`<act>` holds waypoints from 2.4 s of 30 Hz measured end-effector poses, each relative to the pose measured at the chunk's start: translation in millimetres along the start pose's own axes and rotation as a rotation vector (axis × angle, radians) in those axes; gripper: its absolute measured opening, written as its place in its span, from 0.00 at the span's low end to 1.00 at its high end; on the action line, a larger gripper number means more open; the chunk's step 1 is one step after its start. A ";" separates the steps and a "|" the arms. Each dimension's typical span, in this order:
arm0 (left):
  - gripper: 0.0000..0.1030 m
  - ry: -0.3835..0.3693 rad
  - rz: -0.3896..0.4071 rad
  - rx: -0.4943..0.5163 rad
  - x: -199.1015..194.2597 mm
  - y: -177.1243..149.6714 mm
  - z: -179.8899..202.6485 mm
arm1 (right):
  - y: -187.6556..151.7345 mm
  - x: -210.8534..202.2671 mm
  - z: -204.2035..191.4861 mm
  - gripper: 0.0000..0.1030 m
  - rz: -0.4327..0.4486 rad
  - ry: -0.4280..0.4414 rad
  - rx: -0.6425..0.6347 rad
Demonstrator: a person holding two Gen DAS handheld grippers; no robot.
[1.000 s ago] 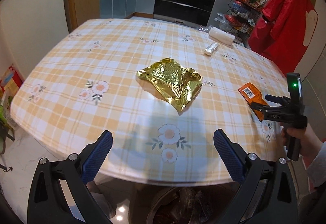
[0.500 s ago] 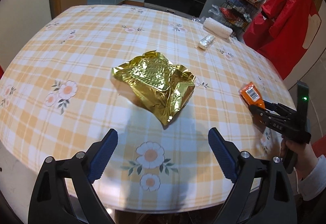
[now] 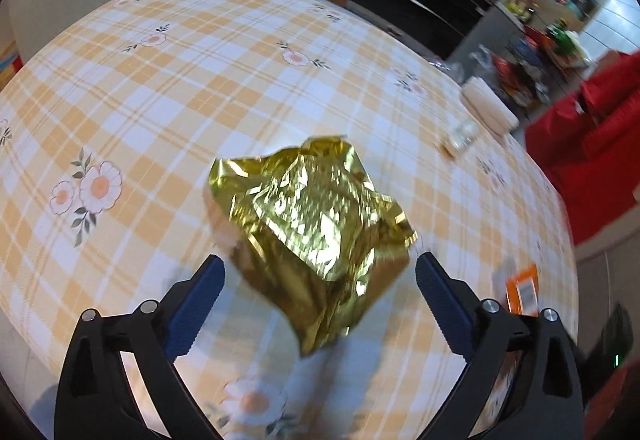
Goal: Collect trash
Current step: 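Grasp the gold foil wrapper with the left gripper while the right gripper grasps the orange packet, then carry the gold wrapper over the bin and open the left gripper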
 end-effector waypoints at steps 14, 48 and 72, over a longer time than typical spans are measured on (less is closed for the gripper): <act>0.94 0.190 0.022 -0.062 34.3 18.5 -11.2 | -5.7 0.1 7.3 0.52 -0.002 0.005 0.040; 0.78 0.051 0.126 0.325 -112.4 -29.0 25.5 | 1.3 -115.5 -47.9 0.52 0.149 0.050 0.156; 0.79 -0.214 0.049 0.667 -221.6 -186.9 27.6 | -34.4 -235.3 -99.7 0.52 0.283 0.026 0.234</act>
Point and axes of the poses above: each gripper's, at about its wrist camera, not at the fingertips, and x roughly the way its jaws point, z to its right, y to its top, the point moved 7 cm from there along x, roughly the way its jaws point, and after that the axes turned 6 degrees about z, right-handed, at the moved point
